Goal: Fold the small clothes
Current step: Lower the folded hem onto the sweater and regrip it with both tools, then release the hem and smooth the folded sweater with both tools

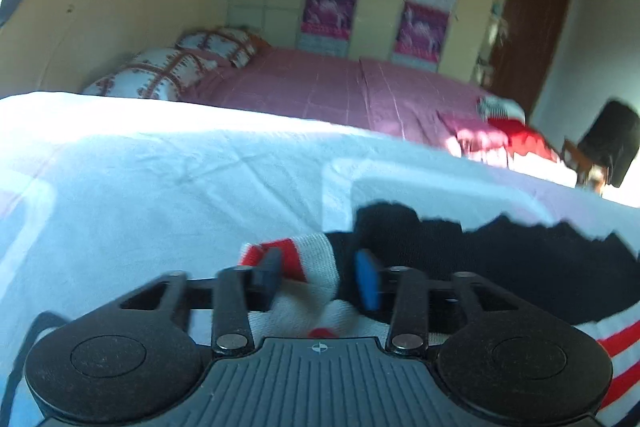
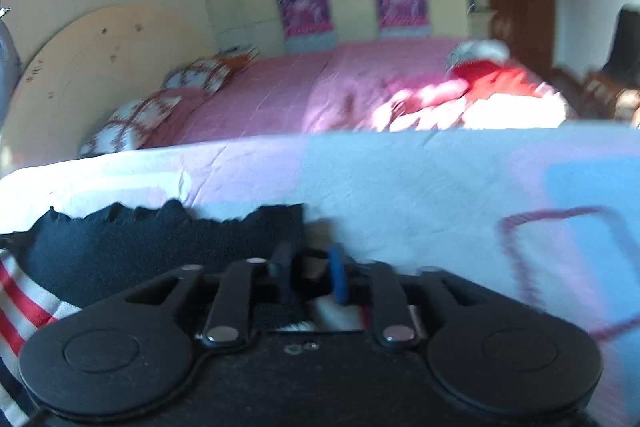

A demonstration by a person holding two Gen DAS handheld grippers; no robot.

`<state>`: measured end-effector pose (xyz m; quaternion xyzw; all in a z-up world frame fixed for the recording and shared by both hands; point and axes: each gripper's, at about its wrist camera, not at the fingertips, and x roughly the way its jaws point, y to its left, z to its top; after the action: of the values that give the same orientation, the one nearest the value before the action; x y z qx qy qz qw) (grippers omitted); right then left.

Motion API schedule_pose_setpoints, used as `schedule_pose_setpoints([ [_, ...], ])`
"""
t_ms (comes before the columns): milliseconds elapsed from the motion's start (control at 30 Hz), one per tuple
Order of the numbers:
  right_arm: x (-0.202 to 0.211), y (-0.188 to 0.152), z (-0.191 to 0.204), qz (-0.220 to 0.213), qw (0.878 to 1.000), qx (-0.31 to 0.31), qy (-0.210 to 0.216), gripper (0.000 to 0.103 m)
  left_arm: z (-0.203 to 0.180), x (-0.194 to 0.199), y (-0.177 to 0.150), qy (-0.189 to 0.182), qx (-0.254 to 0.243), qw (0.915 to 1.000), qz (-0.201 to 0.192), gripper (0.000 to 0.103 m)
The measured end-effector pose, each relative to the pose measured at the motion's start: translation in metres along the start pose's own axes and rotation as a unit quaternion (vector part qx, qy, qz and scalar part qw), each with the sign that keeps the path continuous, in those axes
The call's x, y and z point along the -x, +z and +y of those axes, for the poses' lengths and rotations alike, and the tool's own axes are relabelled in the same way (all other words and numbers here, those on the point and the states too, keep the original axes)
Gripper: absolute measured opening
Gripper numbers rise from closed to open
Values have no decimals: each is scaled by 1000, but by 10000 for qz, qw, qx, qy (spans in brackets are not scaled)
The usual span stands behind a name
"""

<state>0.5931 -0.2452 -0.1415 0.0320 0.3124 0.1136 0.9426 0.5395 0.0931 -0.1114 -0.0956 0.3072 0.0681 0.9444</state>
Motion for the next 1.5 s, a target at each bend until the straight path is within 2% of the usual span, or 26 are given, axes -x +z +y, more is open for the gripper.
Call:
schedule_pose_setpoints([
  [67, 29, -5, 11, -183, 9994, 260, 152, 25, -2, 30, -5, -37, -27, 9995, -308, 48],
  [100, 41, -10, 19, -209, 9987, 371, 264, 24, -7, 44, -9, -171, -57, 9991, -384, 48],
  [167, 54, -23, 44, -218, 9964, 659, 492, 24, -33, 59, -19, -505, -485, 9965, -453, 48],
  [300, 36, -33, 106, 48, 9902, 1196, 718, 21, -108, 52, -33, -1104, -1486, 9826, -156, 48],
  [367, 23, -30, 125, 143, 9892, 1237, 777, 20, -131, 43, -40, -1179, -1687, 9786, 58, 48],
  [433, 8, -30, 135, 430, 9878, 1300, 748, 19, -140, 32, -48, -1133, -1763, 9774, 289, 48],
  [467, 2, -31, 137, 521, 9864, 1394, 693, 19, -139, 29, -50, -1013, -1775, 9785, 282, 48],
  [533, 5, -35, 133, 467, 9852, 1573, 498, 20, -122, 31, -51, -907, -1542, 9836, 223, 63],
  [600, 9, -34, 112, 391, 9875, 1523, 56, 18, -98, 35, -51, -541, -1469, 9876, 121, 68],
  [667, 15, -35, 78, 346, 9910, 1259, -297, 18, -63, 36, -53, -306, -1311, 9908, 118, 69],
  [700, 18, -35, 61, 300, 9914, 1181, -472, 16, -47, 40, -54, -345, -1235, 9917, 73, 69],
  [733, 22, -35, 46, 254, 9925, 1060, -562, 12, -36, 42, -54, -359, -1182, 9923, 56, 69],
  [833, 28, -34, 29, 316, 9961, 739, -353, 11, -25, 47, -50, -305, -1064, 9938, 116, 69],
  [867, 33, -33, 36, 285, 9960, 738, -408, 15, -27, 51, -48, -273, -949, 9951, 93, 69],
  [900, 42, -32, 43, 164, 9965, 701, -416, 24, -31, 60, -47, -205, -904, 9957, 15, 69],
  [933, 54, -34, 53, -11, 9971, 681, -339, 25, -36, 70, -48, -188, -929, 9954, -111, 69],
  [1000, 72, -39, 72, -113, 9976, 686, -66, 25, -51, 92, -53, -441, -1022, 9933, -298, 69],
  [1100, 86, -56, 112, 75, 9954, 830, 464, 23, -80, 114, -68, -636, -1280, 9891, -355, 69],
  [1200, 95, -79, 154, 194, 9890, 1268, 731, 22, -94, 126, -89, -741, -1295, 9885, -253, 69],
  [1267, 96, -90, 172, 260, 9876, 1350, 752, 22, -100, 128, -100, -734, -1278, 9890, -109, 69],
  [1367, 92, -97, 188, 400, 9862, 1396, 795, 24, -107, 131, -115, -601, -1519, 9866, 8, 69],
  [1500, 86, -111, 198, 511, 9807, 1816, 507, 25, -105, 131, -124, -637, -1809, 9814, 80, 73],
])
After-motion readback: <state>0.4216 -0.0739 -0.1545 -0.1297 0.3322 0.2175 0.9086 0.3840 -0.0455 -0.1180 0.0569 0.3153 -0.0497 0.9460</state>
